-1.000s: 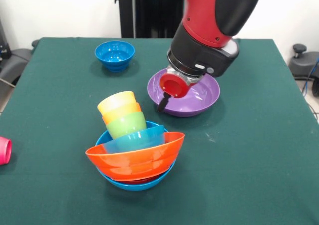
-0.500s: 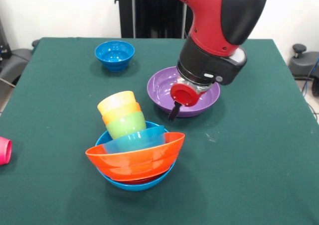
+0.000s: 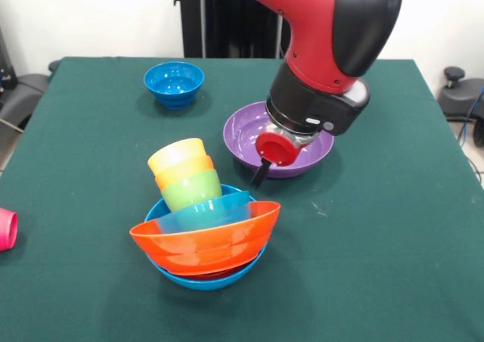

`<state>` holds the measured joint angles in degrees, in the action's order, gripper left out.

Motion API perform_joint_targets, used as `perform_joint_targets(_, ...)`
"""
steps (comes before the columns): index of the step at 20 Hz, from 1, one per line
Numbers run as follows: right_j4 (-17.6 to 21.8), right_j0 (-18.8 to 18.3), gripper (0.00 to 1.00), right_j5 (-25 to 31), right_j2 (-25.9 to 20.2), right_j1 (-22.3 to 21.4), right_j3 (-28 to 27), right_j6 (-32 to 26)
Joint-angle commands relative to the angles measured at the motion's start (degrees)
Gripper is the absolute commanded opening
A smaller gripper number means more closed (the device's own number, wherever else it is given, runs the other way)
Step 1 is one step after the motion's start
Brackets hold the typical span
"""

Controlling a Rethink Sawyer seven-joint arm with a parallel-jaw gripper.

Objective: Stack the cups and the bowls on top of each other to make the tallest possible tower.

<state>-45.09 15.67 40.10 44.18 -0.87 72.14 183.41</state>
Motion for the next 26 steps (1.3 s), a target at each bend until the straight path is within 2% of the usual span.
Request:
perform_joint_targets(1, 3.94, 1.13, 1.0, -8.31, -3.7, 4.0, 0.22, 5.36)
perform_joint_targets(8, 3.48, 2.63, 1.0, -13.51, -1.55, 6.56, 0.21, 7.17)
perform_joint_targets(13, 1.97, 2.96, 1.0, -16.68, -3.06, 7.09, 1.19, 7.48)
perform_joint_targets(20, 1.72, 3.14, 1.0, -14.83, -2.76, 7.65, 0.98, 7.73)
perform_joint_targets(23, 1.53, 3.58, 1.0, -12.59, -3.14, 5.03, 2.8, 7.82)
perform_joint_targets(26, 2.43, 4.27, 1.0, -7.18, -1.39, 1.54, 3.73, 7.46)
